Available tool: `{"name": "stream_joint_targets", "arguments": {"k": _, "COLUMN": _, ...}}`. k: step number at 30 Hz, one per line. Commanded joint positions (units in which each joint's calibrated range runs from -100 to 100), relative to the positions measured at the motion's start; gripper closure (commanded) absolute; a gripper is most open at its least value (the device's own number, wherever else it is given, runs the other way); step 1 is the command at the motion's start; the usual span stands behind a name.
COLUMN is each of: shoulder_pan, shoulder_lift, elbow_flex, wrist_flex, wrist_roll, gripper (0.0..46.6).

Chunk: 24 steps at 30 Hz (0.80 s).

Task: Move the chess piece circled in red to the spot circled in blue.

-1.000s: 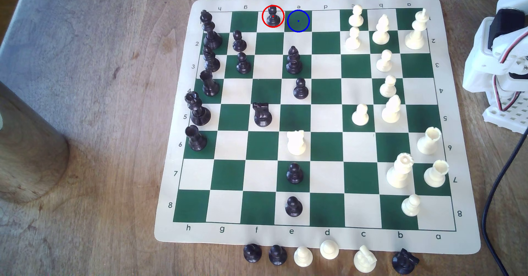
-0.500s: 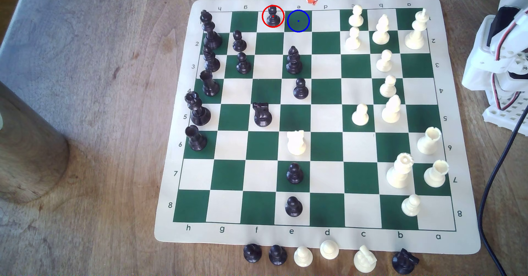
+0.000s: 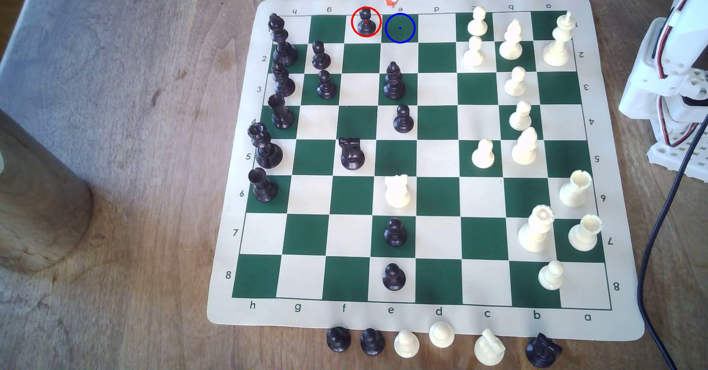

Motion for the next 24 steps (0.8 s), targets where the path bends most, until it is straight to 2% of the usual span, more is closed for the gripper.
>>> {"name": "stream_joint_targets", "arguments": {"k": 1, "shoulder_pan": -0.1, "shoulder_lift": 2.1, "elbow_flex": -4.6, "wrist_flex": -3.7, "wrist_roll": 0.2, "gripper": 27.3}}
{"name": "stream_joint_targets", "arguments": {"k": 9, "shoulder_pan": -0.2, "shoulder_lift": 9.6, "elbow_flex": -7.9, "wrist_flex": -7.2, "wrist_roll": 0.3, "gripper": 27.7}}
{"name": "stream_joint_targets", "arguments": {"k": 24, "shoulder_pan": -0.3, "shoulder_lift": 22.8, "elbow_flex": -23.3, "wrist_flex": -6.7, "wrist_roll": 0.4, "gripper": 28.8}}
